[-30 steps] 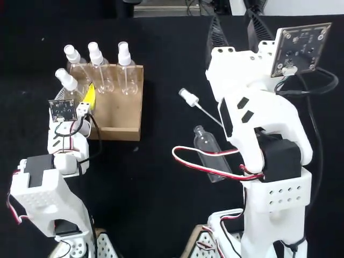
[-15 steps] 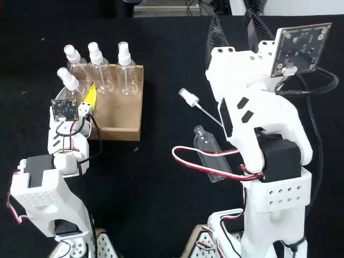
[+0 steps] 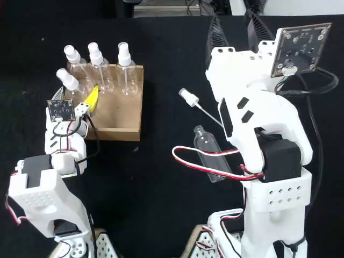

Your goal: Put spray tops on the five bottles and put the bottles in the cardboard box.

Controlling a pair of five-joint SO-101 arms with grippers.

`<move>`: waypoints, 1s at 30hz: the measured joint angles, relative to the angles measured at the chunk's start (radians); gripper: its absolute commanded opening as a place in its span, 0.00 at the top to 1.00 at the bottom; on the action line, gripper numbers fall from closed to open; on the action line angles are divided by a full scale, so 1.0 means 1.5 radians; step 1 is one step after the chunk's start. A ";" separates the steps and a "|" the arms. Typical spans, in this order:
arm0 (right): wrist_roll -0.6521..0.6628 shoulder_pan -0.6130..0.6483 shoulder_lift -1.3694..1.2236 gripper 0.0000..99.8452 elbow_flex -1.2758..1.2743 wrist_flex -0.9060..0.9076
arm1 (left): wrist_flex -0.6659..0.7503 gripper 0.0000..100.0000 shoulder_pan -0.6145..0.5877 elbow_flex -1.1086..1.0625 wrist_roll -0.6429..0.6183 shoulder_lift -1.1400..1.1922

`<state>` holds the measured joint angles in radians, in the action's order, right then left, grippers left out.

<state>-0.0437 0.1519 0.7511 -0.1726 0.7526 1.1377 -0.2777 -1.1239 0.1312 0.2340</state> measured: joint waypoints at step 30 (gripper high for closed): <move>0.000 0.013 0.000 0.82 0.000 0.000 | -0.001 0.66 -0.008 -0.349 0.004 -0.349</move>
<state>-0.0437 0.1718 0.7511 -0.1726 0.7526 1.1362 -0.2900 -1.6471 0.1373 -0.2892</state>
